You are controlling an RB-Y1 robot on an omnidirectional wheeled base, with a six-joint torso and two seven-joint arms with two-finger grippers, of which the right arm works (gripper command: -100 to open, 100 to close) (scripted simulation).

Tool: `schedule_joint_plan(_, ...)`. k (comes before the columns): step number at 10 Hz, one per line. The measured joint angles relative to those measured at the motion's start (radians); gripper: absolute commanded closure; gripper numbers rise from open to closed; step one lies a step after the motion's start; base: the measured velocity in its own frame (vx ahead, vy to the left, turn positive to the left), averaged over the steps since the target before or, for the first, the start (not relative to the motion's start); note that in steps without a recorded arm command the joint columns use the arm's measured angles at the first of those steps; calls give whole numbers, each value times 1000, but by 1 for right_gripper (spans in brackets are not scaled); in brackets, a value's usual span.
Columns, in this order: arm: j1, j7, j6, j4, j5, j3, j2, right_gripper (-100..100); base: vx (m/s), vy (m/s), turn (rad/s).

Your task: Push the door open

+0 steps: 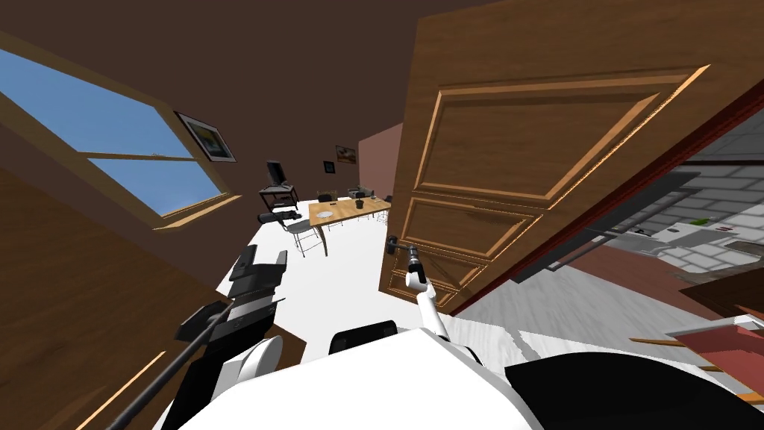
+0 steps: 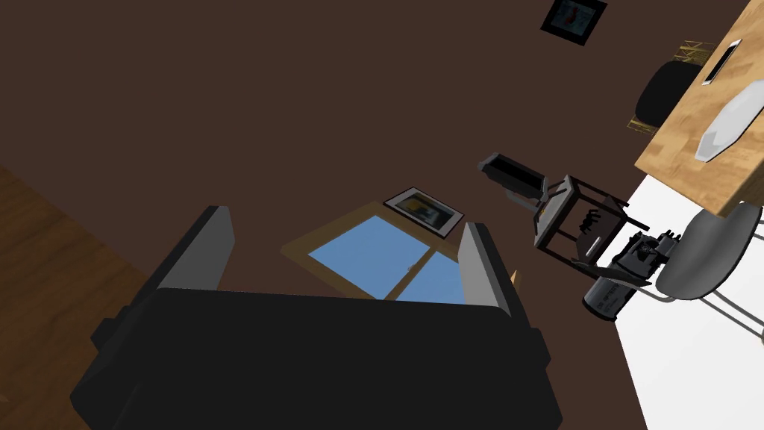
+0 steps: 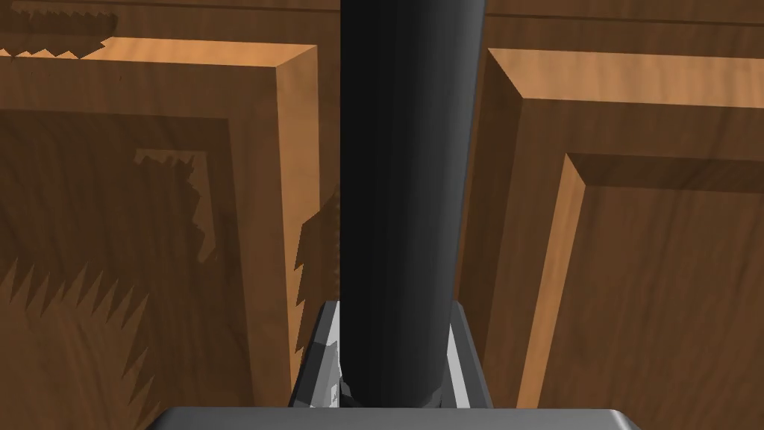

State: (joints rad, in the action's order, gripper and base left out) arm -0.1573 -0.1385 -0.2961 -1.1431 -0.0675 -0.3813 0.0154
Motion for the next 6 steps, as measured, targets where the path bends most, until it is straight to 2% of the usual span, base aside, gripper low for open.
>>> schedule_joint_plan(1, -8, -10, 7, -1, -1, -13, -8, 100, 111, 21, -42)
schedule_joint_plan(2, -22, -20, -3, 22, -5, -26, -9, 100, 136, 45, -68)
schedule_joint_plan(4, -14, -36, 3, 3, -11, -45, -22, 100, 116, 44, -69)
schedule_joint_plan(6, -33, -50, -17, 32, -18, -71, -27, 100, 127, 71, -64)
